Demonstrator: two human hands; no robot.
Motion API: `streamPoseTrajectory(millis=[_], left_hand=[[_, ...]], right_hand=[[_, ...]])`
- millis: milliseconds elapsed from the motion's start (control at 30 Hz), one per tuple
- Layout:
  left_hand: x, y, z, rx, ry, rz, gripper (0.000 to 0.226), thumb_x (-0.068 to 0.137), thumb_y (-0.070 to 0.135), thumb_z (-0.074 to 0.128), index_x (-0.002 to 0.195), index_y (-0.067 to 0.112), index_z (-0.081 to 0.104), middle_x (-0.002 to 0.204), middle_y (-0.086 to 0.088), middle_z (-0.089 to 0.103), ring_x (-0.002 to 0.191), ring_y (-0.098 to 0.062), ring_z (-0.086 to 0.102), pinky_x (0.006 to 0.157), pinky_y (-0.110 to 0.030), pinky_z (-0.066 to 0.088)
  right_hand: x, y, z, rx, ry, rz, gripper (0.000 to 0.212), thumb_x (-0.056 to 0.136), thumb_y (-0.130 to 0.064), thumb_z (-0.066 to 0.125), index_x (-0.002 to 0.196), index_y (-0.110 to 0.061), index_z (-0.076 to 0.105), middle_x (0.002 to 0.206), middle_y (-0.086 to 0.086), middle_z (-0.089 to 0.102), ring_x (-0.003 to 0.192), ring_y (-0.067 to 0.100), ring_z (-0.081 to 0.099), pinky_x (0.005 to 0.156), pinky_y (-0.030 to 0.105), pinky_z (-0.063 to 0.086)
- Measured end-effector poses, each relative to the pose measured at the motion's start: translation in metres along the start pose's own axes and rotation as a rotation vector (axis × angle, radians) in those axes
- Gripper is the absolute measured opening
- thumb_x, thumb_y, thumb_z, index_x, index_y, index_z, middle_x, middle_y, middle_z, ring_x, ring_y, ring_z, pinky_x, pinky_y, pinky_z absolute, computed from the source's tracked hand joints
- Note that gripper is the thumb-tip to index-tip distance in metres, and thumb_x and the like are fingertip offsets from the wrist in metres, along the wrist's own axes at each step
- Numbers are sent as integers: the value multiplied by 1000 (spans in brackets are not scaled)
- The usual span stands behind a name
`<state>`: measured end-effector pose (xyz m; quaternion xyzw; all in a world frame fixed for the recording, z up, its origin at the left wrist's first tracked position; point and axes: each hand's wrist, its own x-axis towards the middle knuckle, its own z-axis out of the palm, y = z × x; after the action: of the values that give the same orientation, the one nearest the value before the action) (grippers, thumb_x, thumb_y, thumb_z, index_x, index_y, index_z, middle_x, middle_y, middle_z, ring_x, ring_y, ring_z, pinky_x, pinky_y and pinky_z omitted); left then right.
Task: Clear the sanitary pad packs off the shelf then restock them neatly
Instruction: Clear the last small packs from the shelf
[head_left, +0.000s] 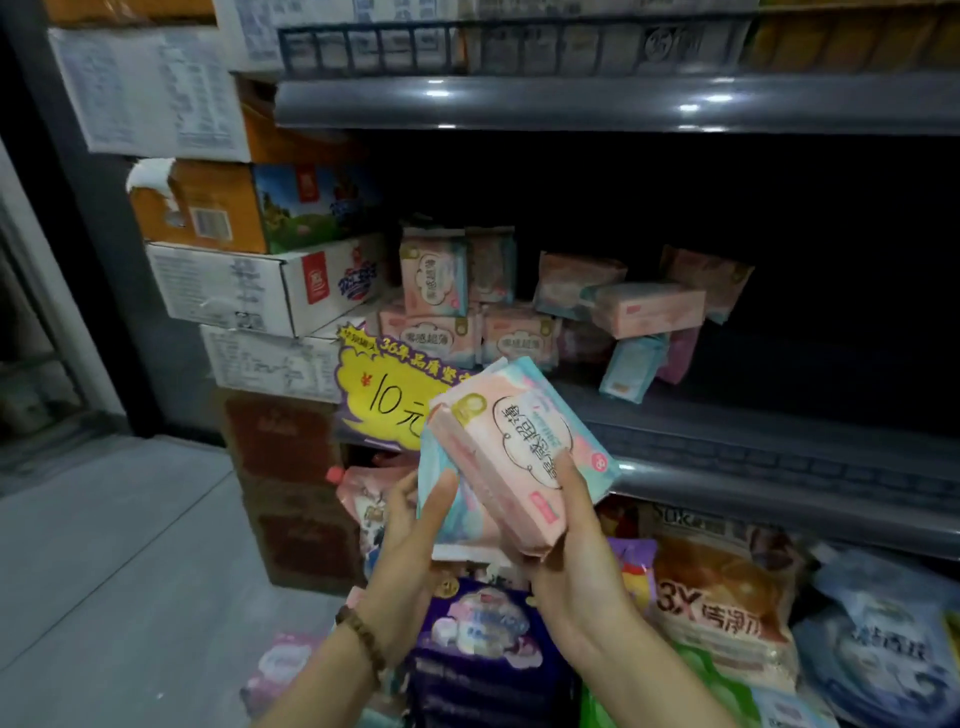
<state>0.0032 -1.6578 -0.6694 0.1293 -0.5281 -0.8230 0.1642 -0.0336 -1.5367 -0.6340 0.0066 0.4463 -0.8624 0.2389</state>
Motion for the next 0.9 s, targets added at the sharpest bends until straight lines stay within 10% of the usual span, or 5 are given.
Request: streamPoseTrajectory(millis=[133,433,567,700,900], left_hand=[[-6,8,-21,-89,103,118,76,62,48,70,127,22,39,100,0,71,85,-16,71,62,-30,57],[1,35,-116,90,158,175,122,33,78,75,136,39,22,128,2,55,100,-17,66,68,-29,58],[-3,58,-162,405,22,-73,107,17,93,58,106,34,57,95,10,72,76,-8,71,63,-32,60],[-6,49,-202,681,-108,-352,126,13,93,59,121,29,47,108,0,69,94,-18,69,71,-39,59],[-7,-6,-259,491,-171,-594,112,20,72,82,117,24,54,97,0,74,84,-14,72,66,-29,58]], right_hand=[[-3,40,36,-42,-28,-19,79,60,-52,69,133,-29,51,113,-4,71,101,13,68,83,30,52],[7,72,54,144,-228,147,33,72,-35,62,100,-20,67,95,3,75,81,18,70,84,43,53],[17,98,45,49,-215,178,35,71,-29,63,105,-20,66,95,3,75,86,18,68,95,42,45],[22,156,40,-73,-218,252,60,69,-28,67,127,-17,57,112,7,71,91,18,70,73,29,57],[37,250,14,-119,-169,380,81,66,-32,79,138,-20,43,123,8,66,111,25,64,91,36,54]])
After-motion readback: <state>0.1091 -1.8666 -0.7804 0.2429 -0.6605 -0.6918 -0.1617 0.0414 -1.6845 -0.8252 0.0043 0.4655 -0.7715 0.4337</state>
